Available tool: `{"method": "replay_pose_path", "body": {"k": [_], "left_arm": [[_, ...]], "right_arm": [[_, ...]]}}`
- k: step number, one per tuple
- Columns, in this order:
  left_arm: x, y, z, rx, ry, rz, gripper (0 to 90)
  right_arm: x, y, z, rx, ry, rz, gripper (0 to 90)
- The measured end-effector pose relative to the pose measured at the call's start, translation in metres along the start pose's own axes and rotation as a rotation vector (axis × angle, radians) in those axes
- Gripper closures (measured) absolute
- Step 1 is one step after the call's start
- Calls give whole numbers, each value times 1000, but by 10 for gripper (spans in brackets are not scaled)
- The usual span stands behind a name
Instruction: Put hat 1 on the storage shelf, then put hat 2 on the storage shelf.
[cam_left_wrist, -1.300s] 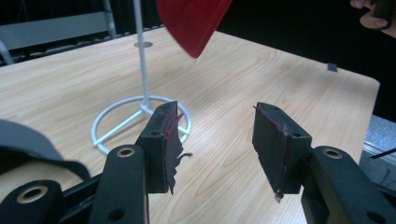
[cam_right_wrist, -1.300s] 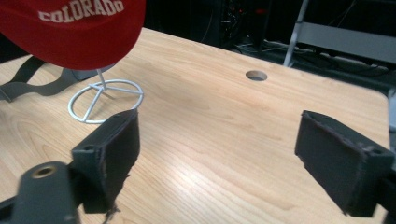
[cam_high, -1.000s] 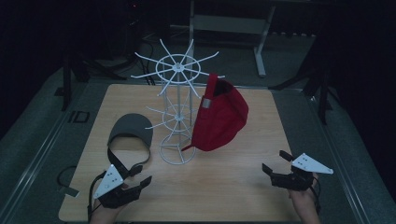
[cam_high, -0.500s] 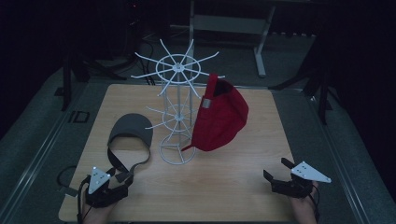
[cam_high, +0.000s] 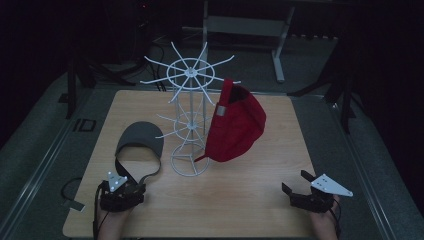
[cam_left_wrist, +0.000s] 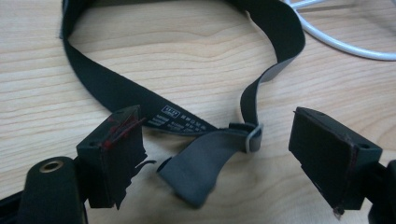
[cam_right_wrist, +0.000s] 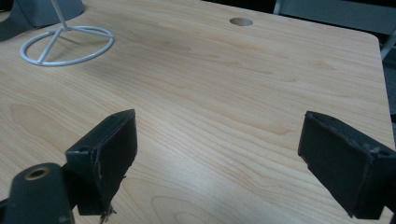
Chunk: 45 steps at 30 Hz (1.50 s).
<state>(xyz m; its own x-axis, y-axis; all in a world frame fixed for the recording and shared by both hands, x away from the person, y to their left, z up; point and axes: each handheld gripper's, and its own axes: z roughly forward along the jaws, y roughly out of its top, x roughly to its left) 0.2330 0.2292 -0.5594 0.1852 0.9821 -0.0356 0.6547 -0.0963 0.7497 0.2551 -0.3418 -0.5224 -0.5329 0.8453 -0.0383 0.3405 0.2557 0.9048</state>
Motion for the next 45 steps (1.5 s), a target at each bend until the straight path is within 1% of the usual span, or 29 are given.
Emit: {"method": "replay_pose_path", "body": {"k": [3, 5, 6, 7, 9, 12, 13, 14, 15, 16, 18, 19, 20, 21, 22, 25, 27, 29, 30, 32, 34, 35, 36, 38, 39, 41, 42, 44, 45], "left_arm": [[-1, 1, 6, 12, 1, 1, 187], [-1, 0, 7, 13, -6, -12, 191], [0, 0, 8, 14, -4, -17, 199], [1, 0, 8, 4, 5, -32, 207], [2, 0, 7, 3, 5, -30, 224], [3, -1, 8, 9, 0, -31, 298], [3, -1, 8, 11, -7, -22, 298], [2, -1, 9, 11, -3, -26, 363], [2, -1, 9, 5, 9, -27, 390], [1, -1, 8, 3, 15, -17, 424], [1, -1, 8, 5, 13, -12, 520], [1, -2, 9, -2, 21, -17, 520], [2, -1, 9, 1, 15, -21, 631], [3, -1, 9, -5, 17, -29, 676], [3, -1, 9, -4, 13, -25, 741], [4, -1, 10, 0, 4, -15, 830], [5, -1, 9, 1, -3, -3, 852], [7, 0, 6, -14, -1, 9, 864], [8, 0, 4, -28, -11, 18, 868], [8, 2, -2, -47, 0, 46, 872], [10, 3, -7, -85, -13, 59, 873], [10, 4, -9, -90, -8, 76, 878], [12, 5, -11, -98, -21, 88, 878], [12, 7, -14, -110, -18, 120, 879], [13, 8, -16, -122, -31, 126, 879], [13, 11, -20, -133, -23, 152, 879], [14, 13, -22, -146, -32, 156, 879], [16, 18, -27, -163, -26, 169, 879], [16, 21, -29, -179, -23, 178, 879]], "right_arm": [[-1, -1, 0, -2, -3, 5, 117], [-1, -1, -1, -3, -5, 6, 117], [-1, -1, -1, -3, -8, 7, 117], [-2, -1, -1, -5, -10, 6, 117], [-2, -1, -1, -5, -12, 9, 117], [-3, -1, -1, -8, -13, 11, 117], [-3, -1, -1, -7, -13, 12, 117], [-3, -1, -1, -7, -18, 11, 117], [-3, -1, -1, -6, -17, 11, 117], [-3, -1, -1, -5, -19, 11, 117], [-3, -1, -1, -5, -21, 11, 117], [-2, -1, -1, -3, -20, 12, 117], [-2, -2, 0, -2, -22, 12, 117], [-2, -2, 0, 0, -23, 11, 117], [-3, -3, 1, 4, -27, 14, 117], [-3, -4, 2, 9, -22, 19, 117], [-4, -5, 2, 9, -21, 22, 118], [-6, -5, 1, 5, -22, 30, 119], [-6, -5, 0, 4, -22, 33, 120], [-8, -5, -1, 5, -27, 41, 120], [-10, -5, -2, 4, -28, 46, 120], [-11, -5, -3, 4, -30, 49, 120], [-11, -5, -3, 4, -29, 52, 120], [-12, -5, -4, 3, -32, 54, 120], [-13, -4, -5, 0, -31, 55, 120], [-14, -4, -6, -2, -31, 65, 120], [-14, -4, -6, -2, -32, 65, 120], [-15, -5, -7, -3, -32, 70, 120], [-15, -6, -6, -1, -32, 71, 121]]}}
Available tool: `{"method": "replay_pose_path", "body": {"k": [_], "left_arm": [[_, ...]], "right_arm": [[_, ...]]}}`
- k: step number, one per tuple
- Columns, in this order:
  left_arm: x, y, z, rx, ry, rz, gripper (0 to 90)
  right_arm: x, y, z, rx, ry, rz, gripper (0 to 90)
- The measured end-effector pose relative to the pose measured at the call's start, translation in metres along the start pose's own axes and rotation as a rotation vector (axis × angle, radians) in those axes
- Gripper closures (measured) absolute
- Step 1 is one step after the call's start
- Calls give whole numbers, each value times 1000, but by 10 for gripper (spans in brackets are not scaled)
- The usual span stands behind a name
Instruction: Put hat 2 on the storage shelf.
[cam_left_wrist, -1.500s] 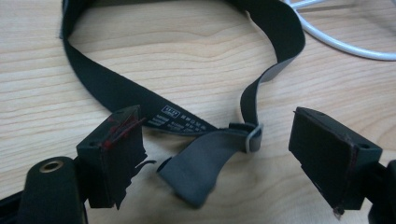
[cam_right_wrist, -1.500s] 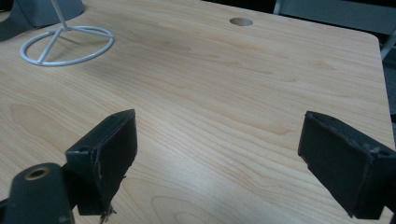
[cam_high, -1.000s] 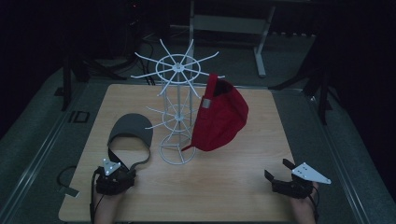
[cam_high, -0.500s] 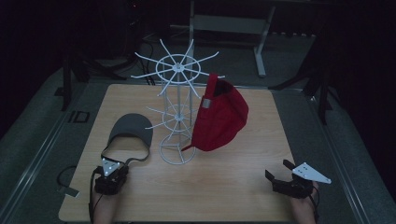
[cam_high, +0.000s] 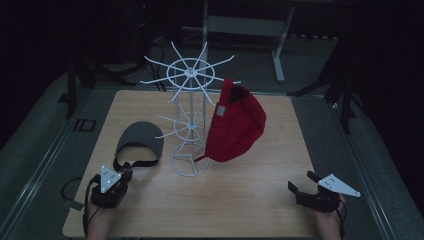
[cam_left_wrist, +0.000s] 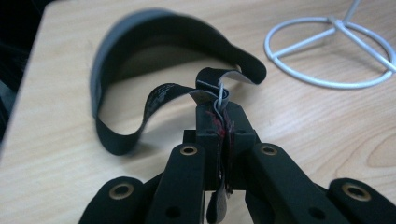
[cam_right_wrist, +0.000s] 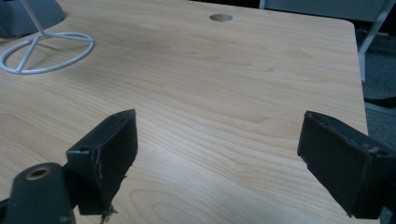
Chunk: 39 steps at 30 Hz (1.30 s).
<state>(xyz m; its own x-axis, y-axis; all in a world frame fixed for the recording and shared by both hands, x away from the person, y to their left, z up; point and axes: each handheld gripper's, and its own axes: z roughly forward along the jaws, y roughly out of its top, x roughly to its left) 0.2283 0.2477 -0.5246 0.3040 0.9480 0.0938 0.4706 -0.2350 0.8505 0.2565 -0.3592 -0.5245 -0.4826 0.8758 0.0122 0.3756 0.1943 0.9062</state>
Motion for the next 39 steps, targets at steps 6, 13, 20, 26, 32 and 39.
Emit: {"method": "replay_pose_path", "body": {"k": [6, 13, 20, 26, 32, 39], "left_arm": [[3, 23, -13, -77, 7, 39, 880], [5, 58, -29, -183, 19, 91, 880], [9, 91, -42, -276, 4, 116, 879], [8, 111, -59, -359, 22, 129, 879], [9, 128, -89, -445, 4, 139, 879], [10, 147, -135, -555, -53, 165, 878]], "right_arm": [[-5, -4, 3, 6, 10, 33, 121], [-10, -8, 4, 0, 15, 71, 120], [-10, -10, 4, -5, 15, 77, 120], [-10, -14, 6, -3, 19, 92, 120], [-9, -15, 9, 1, 25, 86, 120], [-10, -17, 9, -6, 8, 84, 120]]}}
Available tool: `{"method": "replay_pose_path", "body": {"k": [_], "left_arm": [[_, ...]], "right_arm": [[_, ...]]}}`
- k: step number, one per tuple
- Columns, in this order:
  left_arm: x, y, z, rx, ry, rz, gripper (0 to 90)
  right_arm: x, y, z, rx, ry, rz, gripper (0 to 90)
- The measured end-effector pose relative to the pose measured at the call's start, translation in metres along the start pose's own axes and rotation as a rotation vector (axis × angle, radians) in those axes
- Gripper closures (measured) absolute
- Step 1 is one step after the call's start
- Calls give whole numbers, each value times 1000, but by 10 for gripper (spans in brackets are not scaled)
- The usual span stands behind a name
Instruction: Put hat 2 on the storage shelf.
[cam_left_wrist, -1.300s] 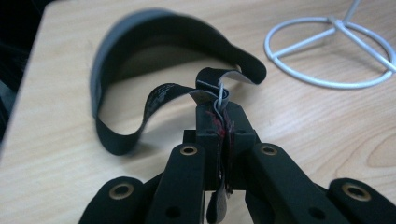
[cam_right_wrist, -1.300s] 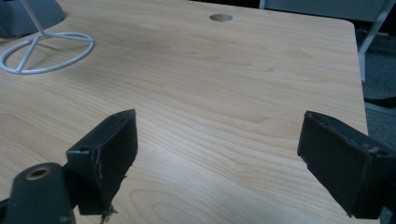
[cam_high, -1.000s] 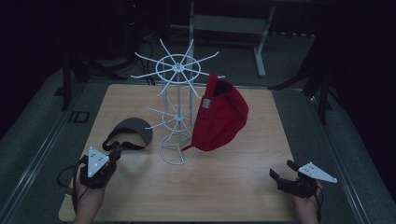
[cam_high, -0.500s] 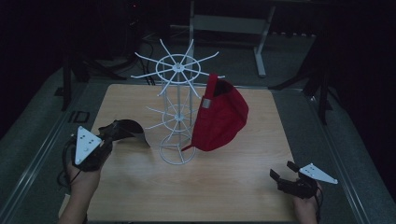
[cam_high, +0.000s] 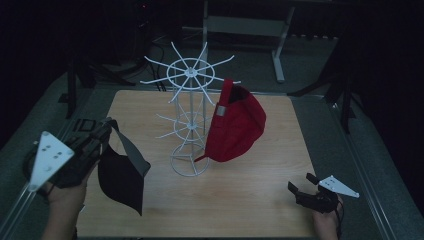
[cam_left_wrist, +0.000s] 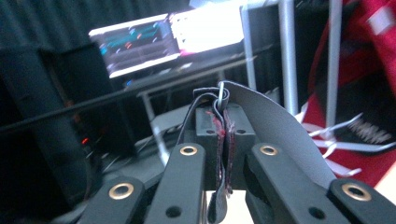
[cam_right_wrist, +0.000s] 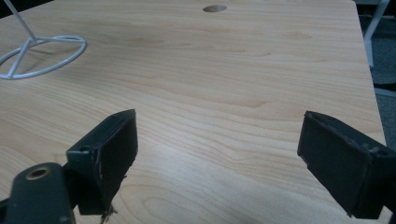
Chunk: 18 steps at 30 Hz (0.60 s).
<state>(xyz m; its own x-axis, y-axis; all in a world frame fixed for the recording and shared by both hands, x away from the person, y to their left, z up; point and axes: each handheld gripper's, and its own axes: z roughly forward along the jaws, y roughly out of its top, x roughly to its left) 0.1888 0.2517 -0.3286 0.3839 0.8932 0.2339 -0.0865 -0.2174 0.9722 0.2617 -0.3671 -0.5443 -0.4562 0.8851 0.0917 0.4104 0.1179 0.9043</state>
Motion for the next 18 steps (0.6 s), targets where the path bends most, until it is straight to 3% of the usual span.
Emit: {"method": "replay_pose_path", "body": {"k": [6, 18], "left_arm": [[-1, 25, -10, -52, -41, 5, 877], [-16, 71, 14, -109, -135, 40, 876]], "right_arm": [[-3, -5, 2, 5, -5, 10, 120], [-1, -10, 5, 12, -28, -1, 120]]}}
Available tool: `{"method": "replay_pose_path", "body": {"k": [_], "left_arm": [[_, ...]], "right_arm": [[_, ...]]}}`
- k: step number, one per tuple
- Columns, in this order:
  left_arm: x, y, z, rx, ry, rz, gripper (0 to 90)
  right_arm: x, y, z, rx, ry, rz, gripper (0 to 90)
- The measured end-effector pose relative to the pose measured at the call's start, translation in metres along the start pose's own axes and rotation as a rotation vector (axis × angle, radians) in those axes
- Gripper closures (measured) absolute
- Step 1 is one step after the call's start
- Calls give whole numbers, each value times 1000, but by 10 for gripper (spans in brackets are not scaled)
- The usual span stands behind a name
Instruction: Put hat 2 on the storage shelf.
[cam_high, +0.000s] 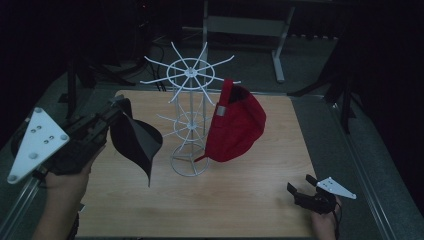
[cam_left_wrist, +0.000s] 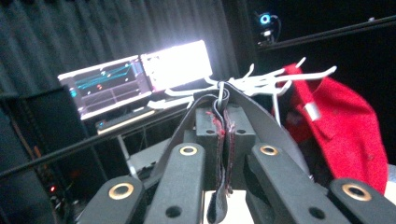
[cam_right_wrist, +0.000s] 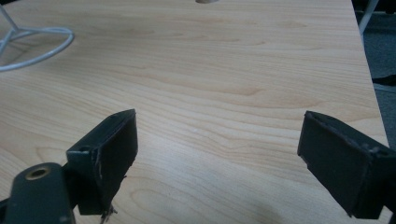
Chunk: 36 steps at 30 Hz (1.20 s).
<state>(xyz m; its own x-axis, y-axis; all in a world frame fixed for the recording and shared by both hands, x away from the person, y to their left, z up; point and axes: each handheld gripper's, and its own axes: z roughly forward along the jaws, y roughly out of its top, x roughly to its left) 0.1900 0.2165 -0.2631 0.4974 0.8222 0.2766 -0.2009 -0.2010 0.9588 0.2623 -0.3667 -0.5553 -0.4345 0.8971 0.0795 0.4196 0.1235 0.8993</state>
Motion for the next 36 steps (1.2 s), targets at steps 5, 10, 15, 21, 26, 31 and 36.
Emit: {"method": "replay_pose_path", "body": {"k": [5, 10, 15, 21, 26, 31, 36], "left_arm": [[-12, 19, 11, -14, -48, 28, 876], [-23, 33, 25, -25, -102, 33, 876], [-28, 39, 43, -11, -125, 33, 876], [-29, 39, 59, 0, -157, 8, 876], [-32, 36, 67, 11, -198, -7, 875], [-35, 32, 72, 33, -242, -36, 874], [-40, 27, 75, 46, -264, -47, 872]], "right_arm": [[0, 0, 0, 2, 3, 2, 120], [-1, 0, 0, 4, 7, 8, 120], [-1, 0, -1, 2, 10, 10, 120], [-1, 0, 0, 7, 13, 15, 120], [-1, 0, 0, 11, 14, 14, 120], [-1, 0, 1, 17, 13, 14, 120], [-1, 0, 1, 15, 11, 14, 120]]}}
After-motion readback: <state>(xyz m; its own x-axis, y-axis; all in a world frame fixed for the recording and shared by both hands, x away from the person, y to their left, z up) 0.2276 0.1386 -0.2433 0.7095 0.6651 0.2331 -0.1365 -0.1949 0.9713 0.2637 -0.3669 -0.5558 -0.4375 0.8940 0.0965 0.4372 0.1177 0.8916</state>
